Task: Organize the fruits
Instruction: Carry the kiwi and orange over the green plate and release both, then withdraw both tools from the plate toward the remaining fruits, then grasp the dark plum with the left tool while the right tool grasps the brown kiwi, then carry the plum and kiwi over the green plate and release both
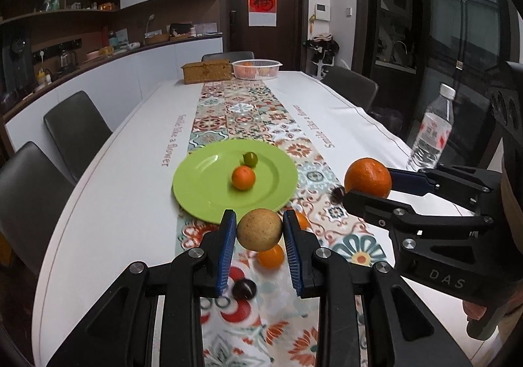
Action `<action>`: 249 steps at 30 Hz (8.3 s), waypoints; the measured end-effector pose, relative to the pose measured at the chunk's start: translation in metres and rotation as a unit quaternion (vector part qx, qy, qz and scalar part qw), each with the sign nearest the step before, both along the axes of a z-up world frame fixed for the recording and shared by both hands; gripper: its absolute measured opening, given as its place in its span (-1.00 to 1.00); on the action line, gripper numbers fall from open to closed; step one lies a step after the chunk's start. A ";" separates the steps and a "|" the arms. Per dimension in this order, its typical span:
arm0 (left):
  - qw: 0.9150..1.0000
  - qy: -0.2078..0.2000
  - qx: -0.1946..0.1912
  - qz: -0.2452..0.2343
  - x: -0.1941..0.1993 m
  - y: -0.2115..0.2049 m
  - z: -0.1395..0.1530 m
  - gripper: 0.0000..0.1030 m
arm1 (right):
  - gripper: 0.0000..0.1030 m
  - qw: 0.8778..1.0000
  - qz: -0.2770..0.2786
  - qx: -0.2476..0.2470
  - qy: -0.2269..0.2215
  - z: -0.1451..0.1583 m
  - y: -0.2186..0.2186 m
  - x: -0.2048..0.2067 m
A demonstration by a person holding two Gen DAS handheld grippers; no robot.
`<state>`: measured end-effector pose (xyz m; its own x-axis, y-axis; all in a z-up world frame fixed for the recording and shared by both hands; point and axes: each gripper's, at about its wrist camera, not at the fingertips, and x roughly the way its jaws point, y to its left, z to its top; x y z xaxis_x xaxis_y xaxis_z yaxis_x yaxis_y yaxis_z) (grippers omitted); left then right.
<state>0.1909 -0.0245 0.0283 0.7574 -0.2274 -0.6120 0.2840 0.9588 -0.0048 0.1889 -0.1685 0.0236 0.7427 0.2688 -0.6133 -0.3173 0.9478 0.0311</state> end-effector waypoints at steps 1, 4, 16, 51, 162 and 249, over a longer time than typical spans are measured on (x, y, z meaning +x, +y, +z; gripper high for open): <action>1.000 0.000 -0.001 0.000 0.003 0.001 0.001 -0.43 | -0.19 1.000 0.000 -0.002 -0.002 0.002 0.001 0.002; 1.000 0.000 -0.002 0.002 0.016 0.006 0.005 -0.43 | -0.19 1.000 0.001 -0.008 -0.007 0.007 0.006 0.014; 1.000 0.023 -0.002 0.002 0.076 0.017 0.004 -0.43 | -0.19 0.999 0.000 -0.020 0.028 0.002 0.015 0.076; 0.993 0.117 0.013 0.013 0.180 0.023 -0.056 -0.12 | -0.17 0.988 0.000 -0.026 0.154 -0.061 0.020 0.195; 0.981 0.192 0.036 0.006 0.039 0.011 -0.119 -0.12 | -0.21 0.979 0.073 -0.105 0.157 -0.106 0.038 0.062; 0.995 0.092 0.000 0.026 0.162 0.040 -0.048 -0.43 | -0.41 0.996 0.032 -0.039 0.074 -0.036 0.042 0.174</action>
<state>0.3534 0.0153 -0.0201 0.6432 -0.1909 -0.7415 0.2277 0.9723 -0.0528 0.3632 -0.1264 -0.0127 0.6262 0.2601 -0.7350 -0.3740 0.9274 0.0095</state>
